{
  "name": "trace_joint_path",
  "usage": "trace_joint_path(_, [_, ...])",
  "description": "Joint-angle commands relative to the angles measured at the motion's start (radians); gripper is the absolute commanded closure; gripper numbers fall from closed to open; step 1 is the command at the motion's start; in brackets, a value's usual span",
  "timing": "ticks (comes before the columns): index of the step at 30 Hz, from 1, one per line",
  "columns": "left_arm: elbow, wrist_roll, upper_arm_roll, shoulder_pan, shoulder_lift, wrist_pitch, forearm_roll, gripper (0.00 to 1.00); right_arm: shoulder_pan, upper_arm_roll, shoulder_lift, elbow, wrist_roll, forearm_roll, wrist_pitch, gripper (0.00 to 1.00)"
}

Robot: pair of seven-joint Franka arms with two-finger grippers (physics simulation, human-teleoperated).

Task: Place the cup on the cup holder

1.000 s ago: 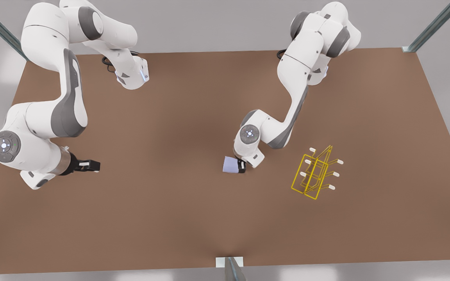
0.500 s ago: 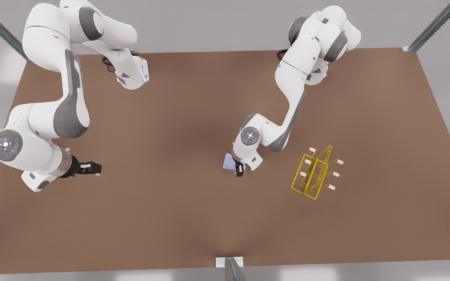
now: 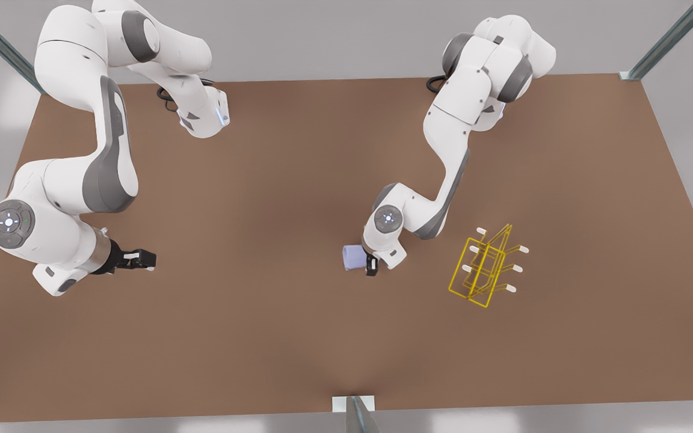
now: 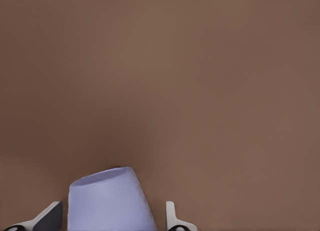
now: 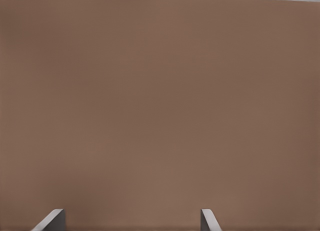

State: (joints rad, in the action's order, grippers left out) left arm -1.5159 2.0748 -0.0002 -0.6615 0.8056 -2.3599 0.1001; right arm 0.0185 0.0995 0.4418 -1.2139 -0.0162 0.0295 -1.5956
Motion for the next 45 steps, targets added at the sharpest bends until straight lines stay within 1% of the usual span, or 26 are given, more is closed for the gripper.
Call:
trace_joint_path(1, [0.002,-0.075,0.000,-0.001,0.003,-0.002,0.003,0.00,0.000,0.000,-0.002,0.000,0.010,0.000,0.000,0.00])
trace_joint_path(4, [0.003,-0.061,-0.012,-0.004,0.004,-0.001,0.016,0.00,0.000,0.000,-0.002,0.000,0.010,-0.003,0.002,0.00])
trace_joint_path(6, [0.003,-0.030,-0.015,-0.004,0.004,0.018,0.082,0.00,0.000,0.000,-0.002,0.000,0.010,-0.003,0.002,0.00])
trace_joint_path(16, [0.010,0.292,-0.015,-0.010,0.021,0.015,0.084,0.00,0.001,-0.001,0.000,0.000,0.012,-0.003,0.002,0.00])
trace_joint_path(22, [0.011,0.329,-0.027,-0.015,0.021,0.005,0.082,0.00,0.000,-0.001,0.000,0.002,0.013,0.003,0.000,0.00])
trace_joint_path(23, [0.011,0.330,-0.029,-0.017,0.027,0.002,0.084,0.01,0.000,-0.001,-0.002,0.002,0.018,0.001,0.002,0.00])
trace_joint_path(25, [0.013,0.330,-0.029,-0.023,0.040,-0.002,0.082,0.06,0.000,-0.001,0.000,0.002,0.015,0.001,0.002,0.00])
trace_joint_path(34, [0.013,0.327,-0.029,-0.018,0.027,0.004,0.082,0.07,0.000,-0.001,0.006,0.002,0.012,0.001,0.000,0.00])
trace_joint_path(35, [0.013,0.327,-0.029,-0.017,0.029,0.004,0.082,0.12,0.000,-0.001,0.006,0.002,0.013,0.001,0.000,0.00])
trace_joint_path(36, [0.013,0.327,-0.027,-0.017,0.029,0.002,0.084,0.12,0.000,-0.001,0.006,0.002,0.012,0.001,0.000,0.00])
trace_joint_path(39, [0.013,0.330,-0.027,-0.018,0.037,-0.001,0.084,0.19,0.000,-0.001,0.006,0.002,0.013,0.001,-0.001,0.00])
trace_joint_path(43, [0.013,0.317,-0.027,-0.018,0.007,0.022,0.072,0.18,0.000,-0.001,0.006,0.002,0.015,-0.002,-0.001,0.00])
trace_joint_path(45, [0.013,0.318,-0.027,-0.018,0.009,0.022,0.072,0.27,0.001,-0.001,0.006,0.002,0.018,-0.003,-0.001,0.00])
